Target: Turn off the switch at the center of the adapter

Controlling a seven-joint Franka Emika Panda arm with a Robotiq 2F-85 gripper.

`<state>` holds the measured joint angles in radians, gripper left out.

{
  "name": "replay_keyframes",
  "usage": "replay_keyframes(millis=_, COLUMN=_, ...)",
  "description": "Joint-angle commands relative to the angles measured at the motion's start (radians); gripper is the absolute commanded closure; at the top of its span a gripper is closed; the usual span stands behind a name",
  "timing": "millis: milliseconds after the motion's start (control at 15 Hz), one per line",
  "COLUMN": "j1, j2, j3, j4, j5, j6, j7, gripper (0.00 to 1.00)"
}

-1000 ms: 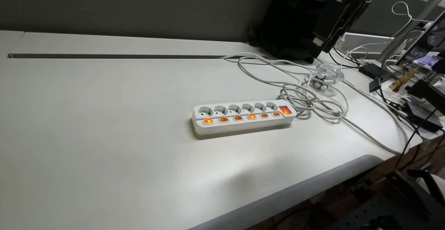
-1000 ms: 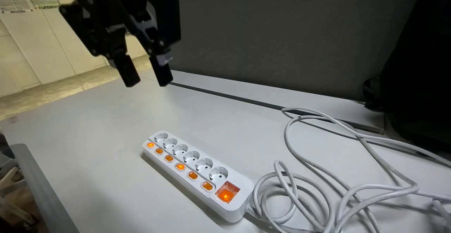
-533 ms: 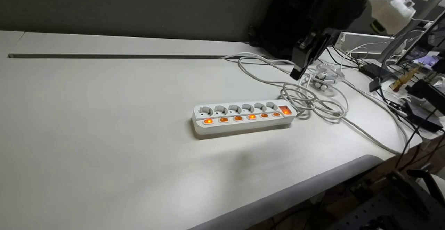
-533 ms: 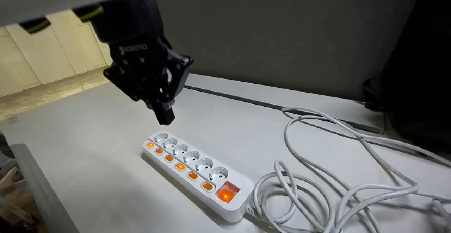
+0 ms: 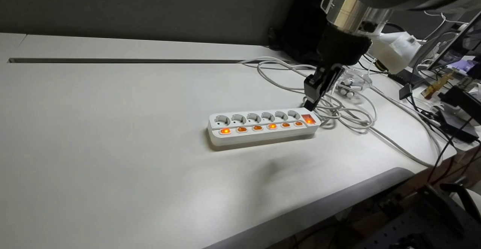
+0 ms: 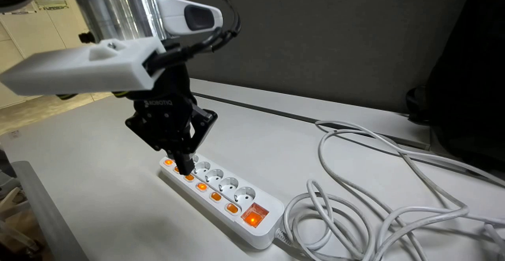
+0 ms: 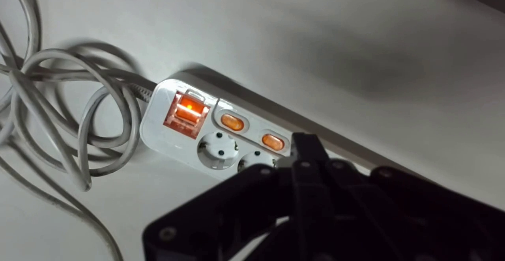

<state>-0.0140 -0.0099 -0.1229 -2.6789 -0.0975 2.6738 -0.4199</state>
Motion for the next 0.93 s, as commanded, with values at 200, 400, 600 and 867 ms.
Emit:
replay_keyframes(millis=200, j1=-0.021, j2=-0.004, j3=0.020, j4=0.001, j5=0.000, j6=-0.002, j7=0.000, gripper=0.99)
replay_keyframes(millis=400, j1=-0.018, j2=0.011, j3=0.023, j4=0.008, j5=0.023, j6=0.012, j7=-0.015, gripper=1.00)
replay_keyframes(millis=600, j1=-0.013, j2=0.051, j3=0.042, j4=0.029, j5=0.061, j6=0.047, j7=-0.034, gripper=1.00)
replay_keyframes(millis=867, j1=-0.018, j2=0.118, j3=0.078, j4=0.055, j5=0.118, j6=0.147, j7=-0.043, gripper=1.00)
